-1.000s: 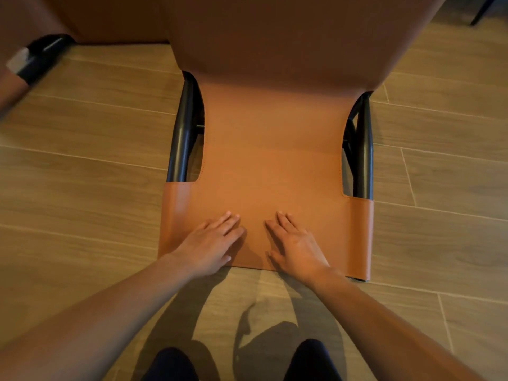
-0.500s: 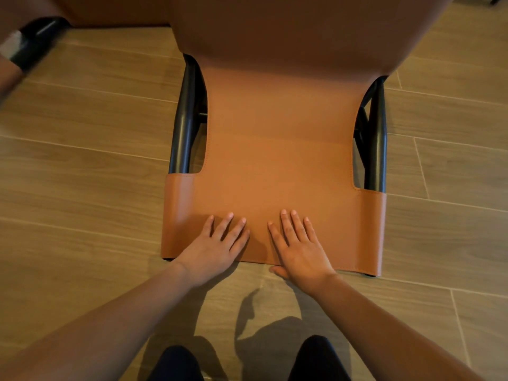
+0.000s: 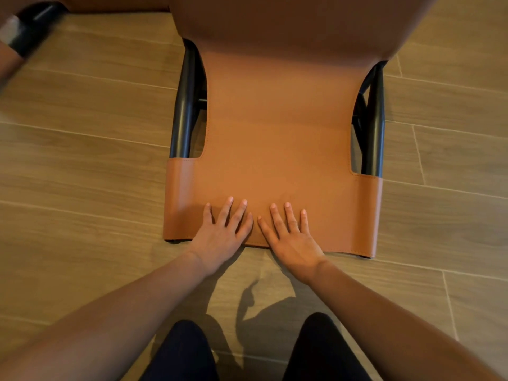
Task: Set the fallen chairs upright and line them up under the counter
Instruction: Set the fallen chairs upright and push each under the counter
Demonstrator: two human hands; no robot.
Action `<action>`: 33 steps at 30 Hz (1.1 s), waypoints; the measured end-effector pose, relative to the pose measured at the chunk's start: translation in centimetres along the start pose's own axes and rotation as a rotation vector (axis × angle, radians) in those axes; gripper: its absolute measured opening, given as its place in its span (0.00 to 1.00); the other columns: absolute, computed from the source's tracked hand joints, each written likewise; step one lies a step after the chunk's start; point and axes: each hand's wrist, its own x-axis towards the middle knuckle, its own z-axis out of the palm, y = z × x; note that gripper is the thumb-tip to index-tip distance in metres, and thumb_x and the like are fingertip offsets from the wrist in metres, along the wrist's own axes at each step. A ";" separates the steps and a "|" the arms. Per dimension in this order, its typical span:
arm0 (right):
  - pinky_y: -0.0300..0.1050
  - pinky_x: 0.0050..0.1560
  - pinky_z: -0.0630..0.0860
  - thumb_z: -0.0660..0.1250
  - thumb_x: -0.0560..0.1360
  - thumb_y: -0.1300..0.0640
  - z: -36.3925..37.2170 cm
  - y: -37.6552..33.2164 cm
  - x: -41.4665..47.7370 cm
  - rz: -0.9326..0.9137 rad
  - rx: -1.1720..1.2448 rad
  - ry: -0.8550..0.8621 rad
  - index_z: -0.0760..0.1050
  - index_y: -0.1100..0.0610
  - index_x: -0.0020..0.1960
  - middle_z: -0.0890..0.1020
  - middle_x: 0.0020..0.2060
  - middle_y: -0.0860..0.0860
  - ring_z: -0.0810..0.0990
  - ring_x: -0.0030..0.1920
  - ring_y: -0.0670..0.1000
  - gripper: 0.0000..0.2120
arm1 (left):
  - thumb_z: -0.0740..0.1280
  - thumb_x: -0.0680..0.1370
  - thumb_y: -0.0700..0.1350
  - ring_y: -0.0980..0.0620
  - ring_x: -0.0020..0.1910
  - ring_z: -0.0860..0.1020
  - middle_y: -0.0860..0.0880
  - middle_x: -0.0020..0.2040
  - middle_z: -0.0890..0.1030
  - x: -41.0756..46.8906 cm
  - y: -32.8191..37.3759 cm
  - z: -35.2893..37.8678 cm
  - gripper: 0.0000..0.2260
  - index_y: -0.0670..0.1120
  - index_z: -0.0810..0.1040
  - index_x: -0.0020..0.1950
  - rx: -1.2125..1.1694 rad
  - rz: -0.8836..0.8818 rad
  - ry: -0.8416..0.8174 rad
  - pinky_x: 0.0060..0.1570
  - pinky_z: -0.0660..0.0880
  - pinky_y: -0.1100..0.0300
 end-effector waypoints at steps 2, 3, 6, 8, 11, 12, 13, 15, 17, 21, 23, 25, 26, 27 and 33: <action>0.74 0.68 0.43 0.58 0.81 0.60 0.0 -0.1 0.1 0.015 0.004 0.000 0.28 0.58 0.75 0.34 0.75 0.65 0.35 0.72 0.74 0.41 | 0.56 0.82 0.45 0.33 0.76 0.42 0.39 0.78 0.39 -0.1 0.0 -0.1 0.29 0.45 0.43 0.76 -0.008 -0.010 0.014 0.66 0.56 0.28; 0.75 0.68 0.43 0.58 0.81 0.59 0.1 -0.2 0.1 0.019 0.004 0.000 0.27 0.58 0.75 0.34 0.75 0.65 0.36 0.72 0.74 0.41 | 0.57 0.81 0.45 0.34 0.76 0.42 0.40 0.78 0.39 -0.2 -0.1 -0.2 0.29 0.45 0.43 0.76 -0.008 -0.012 0.013 0.65 0.56 0.28; 0.75 0.68 0.46 0.57 0.82 0.58 0.2 -0.3 0.0 0.019 0.000 -0.005 0.27 0.57 0.75 0.35 0.75 0.65 0.38 0.72 0.75 0.39 | 0.56 0.81 0.45 0.36 0.76 0.41 0.41 0.78 0.37 -0.5 -0.2 0.1 0.30 0.46 0.41 0.76 -0.007 -0.019 -0.001 0.66 0.56 0.29; 0.74 0.68 0.47 0.55 0.82 0.57 0.1 -0.2 -0.1 0.018 0.004 -0.004 0.28 0.57 0.75 0.37 0.76 0.64 0.40 0.73 0.74 0.37 | 0.57 0.81 0.44 0.37 0.76 0.39 0.43 0.77 0.35 -0.7 -0.3 0.1 0.31 0.48 0.39 0.77 -0.033 -0.035 -0.018 0.67 0.54 0.31; 0.72 0.70 0.49 0.54 0.83 0.57 -0.4 0.1 -0.1 0.009 0.014 -0.027 0.27 0.54 0.75 0.37 0.77 0.62 0.41 0.74 0.73 0.37 | 0.61 0.79 0.41 0.38 0.76 0.38 0.45 0.77 0.35 -0.5 -0.5 -0.5 0.35 0.51 0.39 0.76 -0.084 -0.048 -0.050 0.69 0.53 0.32; 0.72 0.70 0.50 0.54 0.82 0.57 -0.7 0.2 -0.2 0.004 0.022 -0.045 0.28 0.53 0.75 0.37 0.77 0.61 0.41 0.74 0.72 0.37 | 0.61 0.79 0.40 0.38 0.76 0.38 0.46 0.77 0.35 -0.5 -0.6 -0.8 0.35 0.52 0.39 0.76 -0.091 -0.040 -0.065 0.69 0.53 0.32; 0.71 0.70 0.51 0.55 0.82 0.59 -0.9 0.2 -0.3 0.000 0.024 -0.056 0.28 0.53 0.76 0.38 0.77 0.61 0.41 0.74 0.72 0.37 | 0.61 0.79 0.40 0.38 0.76 0.38 0.46 0.77 0.35 -0.5 -0.7 -0.9 0.35 0.52 0.39 0.76 -0.090 -0.033 -0.072 0.69 0.54 0.33; 0.70 0.70 0.53 0.56 0.81 0.61 -1.5 0.5 -0.6 -0.012 0.016 -0.084 0.29 0.52 0.76 0.38 0.77 0.60 0.42 0.75 0.71 0.38 | 0.61 0.80 0.40 0.38 0.76 0.38 0.45 0.78 0.35 -0.6 -1.0 -1.3 0.35 0.52 0.39 0.76 -0.085 -0.014 -0.088 0.69 0.55 0.33; 0.68 0.70 0.55 0.55 0.81 0.61 -2.1 0.7 -1.1 -0.032 0.013 -0.112 0.30 0.52 0.77 0.39 0.78 0.59 0.43 0.75 0.70 0.37 | 0.60 0.80 0.39 0.38 0.76 0.39 0.45 0.78 0.35 -0.9 -1.3 -1.8 0.35 0.52 0.38 0.77 -0.091 0.006 -0.110 0.70 0.56 0.35; 0.67 0.71 0.57 0.52 0.82 0.61 -3.6 1.3 -1.9 -0.076 0.003 -0.129 0.34 0.51 0.78 0.42 0.78 0.59 0.46 0.75 0.69 0.33 | 0.58 0.80 0.37 0.40 0.77 0.40 0.46 0.79 0.38 -1.4 -2.0 -3.0 0.34 0.53 0.40 0.78 -0.132 0.022 -0.112 0.70 0.58 0.37; 0.67 0.71 0.57 0.51 0.82 0.61 -4.6 1.6 -2.3 -0.085 -0.003 -0.136 0.34 0.51 0.78 0.43 0.78 0.59 0.46 0.75 0.69 0.32 | 0.57 0.80 0.36 0.41 0.77 0.41 0.46 0.79 0.39 -1.6 -2.5 -3.9 0.34 0.53 0.40 0.78 -0.145 0.023 -0.105 0.70 0.59 0.38; 0.66 0.71 0.57 0.51 0.82 0.62 -6.0 1.9 -2.7 -0.088 0.001 -0.150 0.35 0.51 0.78 0.43 0.78 0.59 0.47 0.76 0.69 0.33 | 0.57 0.80 0.36 0.41 0.77 0.42 0.46 0.79 0.40 -2.0 -2.9 -5.0 0.34 0.53 0.40 0.78 -0.156 0.024 -0.108 0.70 0.60 0.39; 0.66 0.71 0.57 0.52 0.82 0.62 -6.8 2.1 -3.0 -0.086 0.004 -0.155 0.35 0.51 0.78 0.43 0.78 0.59 0.47 0.76 0.68 0.33 | 0.57 0.80 0.36 0.41 0.77 0.43 0.46 0.79 0.41 -2.2 -3.0 -5.6 0.34 0.53 0.41 0.78 -0.159 0.021 -0.109 0.70 0.60 0.40; 0.65 0.71 0.58 0.52 0.82 0.63 -7.6 2.2 -3.3 -0.082 0.004 -0.156 0.35 0.50 0.78 0.43 0.78 0.58 0.47 0.76 0.68 0.33 | 0.57 0.80 0.36 0.41 0.77 0.44 0.46 0.79 0.42 -2.4 -3.2 -6.4 0.34 0.53 0.41 0.78 -0.161 0.015 -0.108 0.70 0.61 0.41; 0.61 0.68 0.65 0.53 0.81 0.65 -14.0 3.5 -5.5 -0.081 0.012 -0.149 0.36 0.52 0.78 0.45 0.78 0.59 0.53 0.75 0.67 0.34 | 0.60 0.80 0.36 0.39 0.77 0.53 0.46 0.79 0.48 -3.9 -5.2 -13.3 0.35 0.54 0.43 0.78 -0.167 0.046 -0.100 0.61 0.71 0.49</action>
